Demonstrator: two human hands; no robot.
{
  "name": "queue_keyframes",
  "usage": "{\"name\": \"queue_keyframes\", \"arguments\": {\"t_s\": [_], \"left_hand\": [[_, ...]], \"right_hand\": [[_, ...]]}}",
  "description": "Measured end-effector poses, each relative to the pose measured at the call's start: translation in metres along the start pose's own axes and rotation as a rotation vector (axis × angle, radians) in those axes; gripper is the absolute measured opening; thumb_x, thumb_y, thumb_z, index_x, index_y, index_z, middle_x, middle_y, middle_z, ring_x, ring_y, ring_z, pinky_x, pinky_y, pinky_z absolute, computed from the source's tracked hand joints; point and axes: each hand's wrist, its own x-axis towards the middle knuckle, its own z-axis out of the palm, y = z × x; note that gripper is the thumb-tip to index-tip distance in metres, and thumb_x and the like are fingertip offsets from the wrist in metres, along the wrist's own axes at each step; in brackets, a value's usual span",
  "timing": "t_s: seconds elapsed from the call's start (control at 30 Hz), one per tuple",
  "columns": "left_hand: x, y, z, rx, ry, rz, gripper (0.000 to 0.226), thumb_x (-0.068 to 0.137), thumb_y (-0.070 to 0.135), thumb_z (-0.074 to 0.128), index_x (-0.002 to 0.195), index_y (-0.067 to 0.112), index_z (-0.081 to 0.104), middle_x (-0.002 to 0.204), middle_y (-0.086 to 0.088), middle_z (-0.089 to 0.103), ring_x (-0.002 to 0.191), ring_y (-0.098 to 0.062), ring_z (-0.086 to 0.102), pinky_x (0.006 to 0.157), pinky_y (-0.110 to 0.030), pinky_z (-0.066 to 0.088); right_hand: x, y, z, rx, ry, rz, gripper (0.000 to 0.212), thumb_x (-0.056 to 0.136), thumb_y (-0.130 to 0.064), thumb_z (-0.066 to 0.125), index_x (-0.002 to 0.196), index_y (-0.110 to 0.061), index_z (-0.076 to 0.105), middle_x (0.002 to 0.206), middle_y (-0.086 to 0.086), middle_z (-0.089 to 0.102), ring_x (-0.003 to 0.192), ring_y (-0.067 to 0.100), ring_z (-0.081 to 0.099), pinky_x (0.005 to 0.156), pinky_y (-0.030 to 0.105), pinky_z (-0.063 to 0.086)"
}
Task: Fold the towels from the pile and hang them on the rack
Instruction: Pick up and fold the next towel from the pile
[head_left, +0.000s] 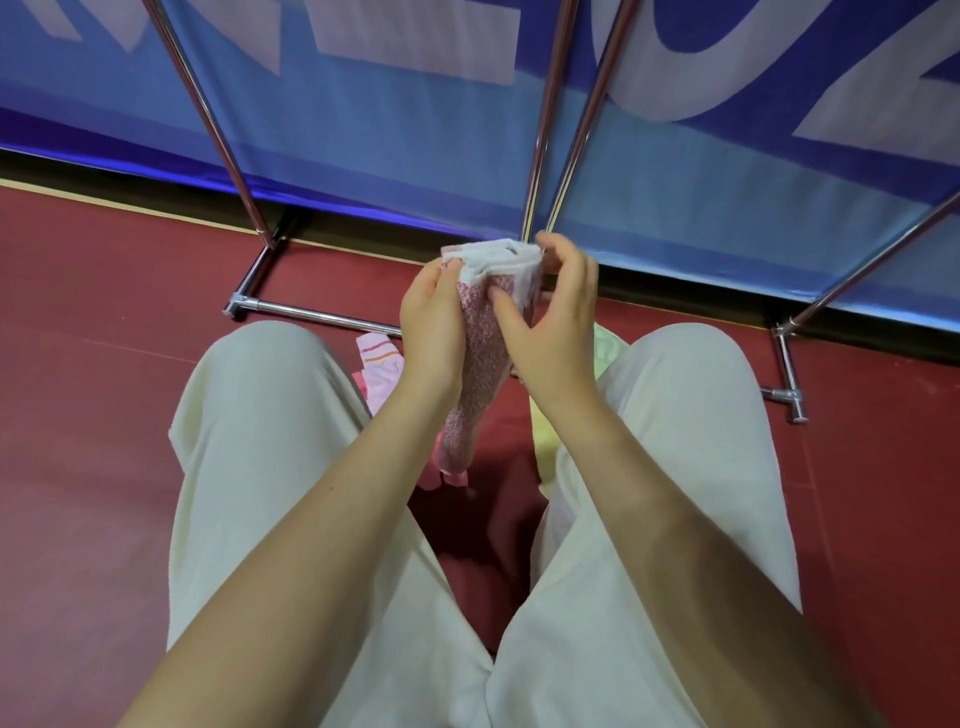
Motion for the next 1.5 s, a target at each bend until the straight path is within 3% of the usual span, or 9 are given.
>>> {"name": "queue_keyframes", "arguments": {"t_s": [0.07,0.23,0.37,0.57,0.8,0.93,1.07,1.33,1.5], "left_hand": [[-0.002,0.002,-0.003,0.039,-0.031,0.030,0.025,0.095,0.015,0.048,0.101,0.006,0.071,0.103,-0.013,0.072,0.096,-0.024,0.066,0.095,-0.047,0.049],[-0.015,0.008,-0.008,0.187,-0.140,0.124,0.037,0.104,0.021,0.033,0.105,0.007,0.068,0.102,-0.005,0.070,0.094,-0.011,0.063,0.085,-0.027,0.049],[-0.018,0.003,-0.015,0.311,-0.266,0.169,0.025,0.100,0.028,0.047,0.113,0.019,0.067,0.110,0.005,0.070,0.105,-0.007,0.064,0.093,-0.028,0.049],[-0.012,0.006,-0.023,0.176,-0.048,0.186,0.022,0.096,0.019,0.049,0.106,0.013,0.067,0.099,0.000,0.070,0.090,-0.008,0.062,0.082,-0.025,0.048],[-0.002,0.021,-0.032,-0.030,-0.004,0.123,0.021,0.088,0.026,0.050,0.097,0.021,0.069,0.101,-0.004,0.071,0.097,-0.019,0.066,0.085,-0.034,0.051],[-0.007,0.026,-0.031,-0.053,-0.032,0.119,0.021,0.093,0.022,0.050,0.101,0.018,0.069,0.108,-0.009,0.071,0.106,-0.026,0.066,0.091,-0.039,0.051],[0.003,0.039,-0.039,-0.189,0.061,0.124,0.019,0.097,0.016,0.048,0.100,0.015,0.067,0.102,-0.007,0.070,0.099,-0.022,0.066,0.085,-0.034,0.053],[0.043,0.049,-0.095,-0.202,0.392,0.196,0.016,0.092,0.021,0.053,0.094,0.014,0.067,0.094,-0.007,0.069,0.091,-0.021,0.064,0.088,-0.039,0.052],[0.068,0.040,-0.115,-0.038,0.503,0.174,0.023,0.083,0.029,0.052,0.088,0.014,0.069,0.088,-0.003,0.069,0.085,-0.019,0.063,0.090,-0.046,0.051]], "right_hand": [[0.003,0.000,-0.005,0.108,-0.067,0.154,0.067,0.078,-0.027,0.075,0.136,-0.019,0.043,0.119,0.000,0.054,0.109,0.011,0.056,0.093,0.026,0.048],[0.004,0.000,-0.014,0.068,-0.183,0.254,0.019,0.080,-0.034,0.074,0.088,-0.025,0.059,0.082,-0.011,0.066,0.079,0.007,0.063,0.076,0.036,0.052],[0.000,-0.001,-0.016,0.185,-0.161,0.294,0.014,0.085,-0.030,0.070,0.091,-0.021,0.061,0.083,-0.011,0.066,0.079,0.003,0.063,0.073,0.024,0.050],[-0.005,-0.004,-0.011,0.470,-0.255,0.369,0.019,0.094,-0.018,0.059,0.113,-0.019,0.058,0.111,0.003,0.068,0.104,0.012,0.065,0.092,0.028,0.052],[-0.033,0.023,0.021,0.189,-0.775,0.534,0.022,0.075,-0.007,0.079,0.093,-0.016,0.070,0.082,-0.011,0.069,0.067,-0.008,0.063,0.066,0.012,0.048],[-0.045,0.026,0.042,0.157,-0.761,0.710,0.041,0.079,0.004,0.073,0.119,0.005,0.061,0.110,0.009,0.065,0.097,0.016,0.064,0.070,0.009,0.048],[-0.048,0.029,0.055,0.146,-0.729,0.740,0.039,0.086,0.005,0.062,0.125,0.005,0.057,0.122,0.022,0.062,0.114,0.034,0.060,0.089,0.029,0.047],[-0.033,0.020,0.040,0.012,-0.689,0.560,0.031,0.094,-0.011,0.046,0.122,-0.017,0.058,0.102,-0.001,0.063,0.091,0.015,0.060,0.084,0.030,0.046],[-0.027,0.003,0.010,0.207,-0.804,0.464,0.007,0.087,-0.029,0.068,0.092,-0.033,0.065,0.086,-0.018,0.067,0.073,-0.007,0.063,0.069,0.010,0.046]]}}
